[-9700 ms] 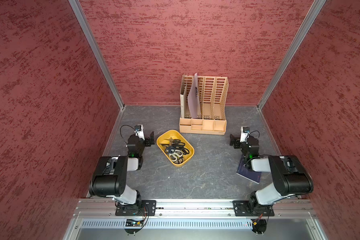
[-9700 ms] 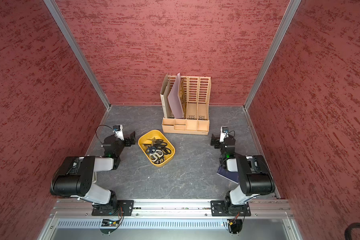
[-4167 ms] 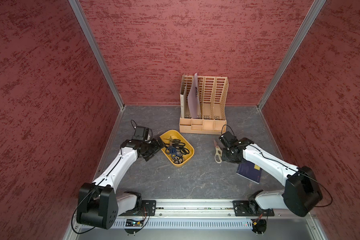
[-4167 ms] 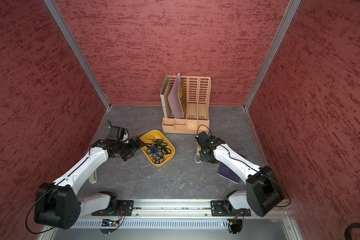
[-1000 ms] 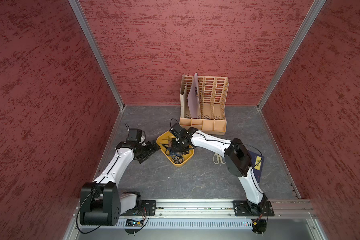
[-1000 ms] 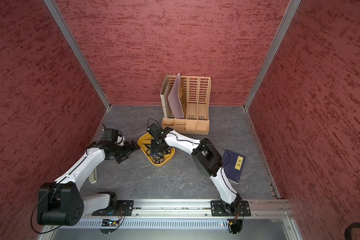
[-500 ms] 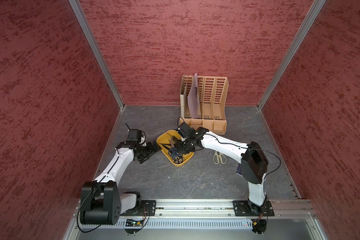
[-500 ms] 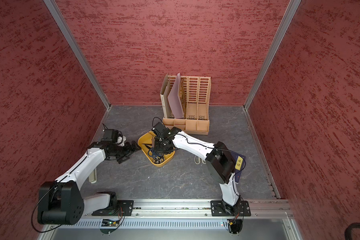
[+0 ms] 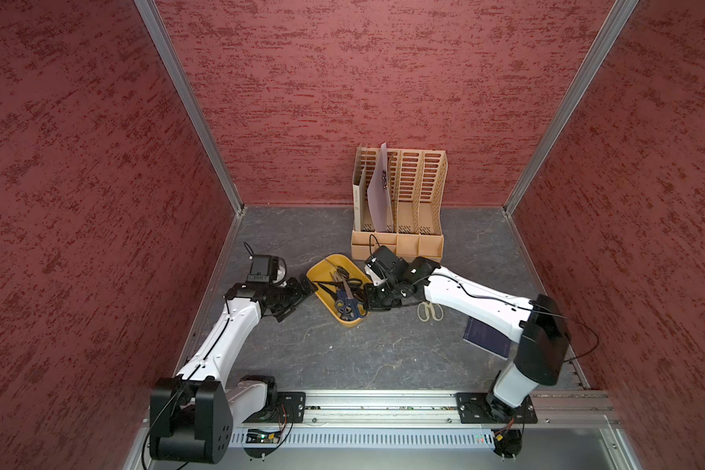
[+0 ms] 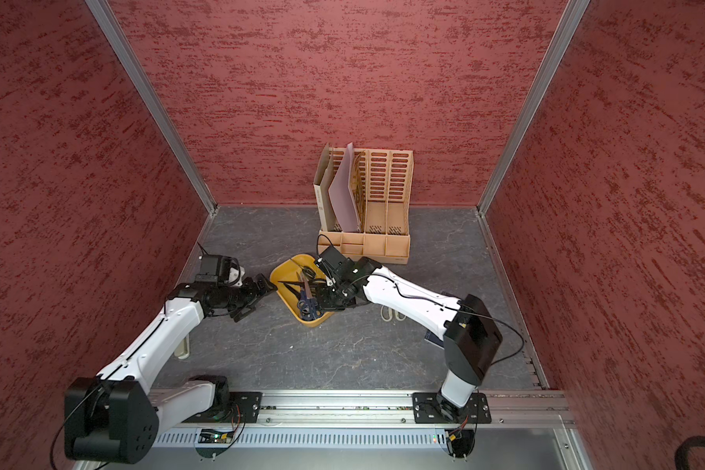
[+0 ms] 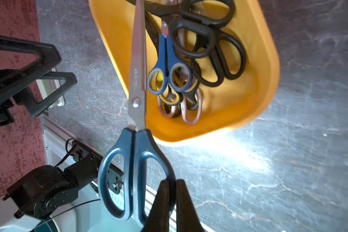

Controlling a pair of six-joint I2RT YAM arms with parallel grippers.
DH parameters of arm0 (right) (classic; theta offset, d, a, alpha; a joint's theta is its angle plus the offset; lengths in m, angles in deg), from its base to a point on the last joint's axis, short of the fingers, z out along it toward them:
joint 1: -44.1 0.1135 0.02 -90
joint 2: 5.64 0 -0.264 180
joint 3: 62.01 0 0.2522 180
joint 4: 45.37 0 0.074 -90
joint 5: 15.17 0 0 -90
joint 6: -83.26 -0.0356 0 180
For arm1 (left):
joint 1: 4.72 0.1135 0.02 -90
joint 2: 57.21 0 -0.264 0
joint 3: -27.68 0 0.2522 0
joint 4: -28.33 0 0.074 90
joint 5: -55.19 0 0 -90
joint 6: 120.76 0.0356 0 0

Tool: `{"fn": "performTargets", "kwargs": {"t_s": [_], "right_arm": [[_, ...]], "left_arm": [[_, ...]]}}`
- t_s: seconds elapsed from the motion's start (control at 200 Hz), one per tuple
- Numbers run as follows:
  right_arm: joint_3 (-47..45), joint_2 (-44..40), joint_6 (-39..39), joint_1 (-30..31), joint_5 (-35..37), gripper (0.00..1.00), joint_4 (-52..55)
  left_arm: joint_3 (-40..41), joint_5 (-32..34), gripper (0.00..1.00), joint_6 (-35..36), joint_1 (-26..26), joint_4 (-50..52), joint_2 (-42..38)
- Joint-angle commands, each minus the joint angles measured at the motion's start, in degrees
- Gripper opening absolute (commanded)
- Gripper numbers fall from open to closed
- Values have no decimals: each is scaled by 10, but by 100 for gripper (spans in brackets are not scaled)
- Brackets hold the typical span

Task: Take the scissors out of the storage box
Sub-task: Pick up the scissors from the storage box, then place the scissors at the center of the board.

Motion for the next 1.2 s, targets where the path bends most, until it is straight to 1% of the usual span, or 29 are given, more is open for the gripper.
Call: {"fn": "performTargets", "kwargs": {"t_s": [0.0,0.06,0.1,0.24,0.416,0.526,0.626,0.741,1.027,1.197], "right_arm": [[-51,-62,10,3,37,0,30],[-85,-95,6,3,54,0,39],[-107,-136,4,3,65,0,46],[-166,-216,-2,3,103,0,87],[-244,-301,-22,2,148,0,141],[-304,-345,-51,1,164,0,148],[-340,-362,-86,2,167,0,151],[-366,-365,-107,2,164,0,148],[-425,-404,-127,1,159,0,159],[-460,-384,-132,2,155,0,128]], "left_arm": [[12,29,100,-42,-40,10,-23],[11,44,100,-59,-64,13,-29],[11,52,100,-69,-79,15,-32],[4,85,100,-102,-134,21,-35],[-6,128,100,-126,-205,18,-26],[3,149,100,-138,-235,11,-27],[19,152,100,-149,-248,4,-36],[33,162,100,-155,-253,13,-58],[68,180,100,-178,-262,42,-123],[79,182,100,-188,-271,43,-130]]}}
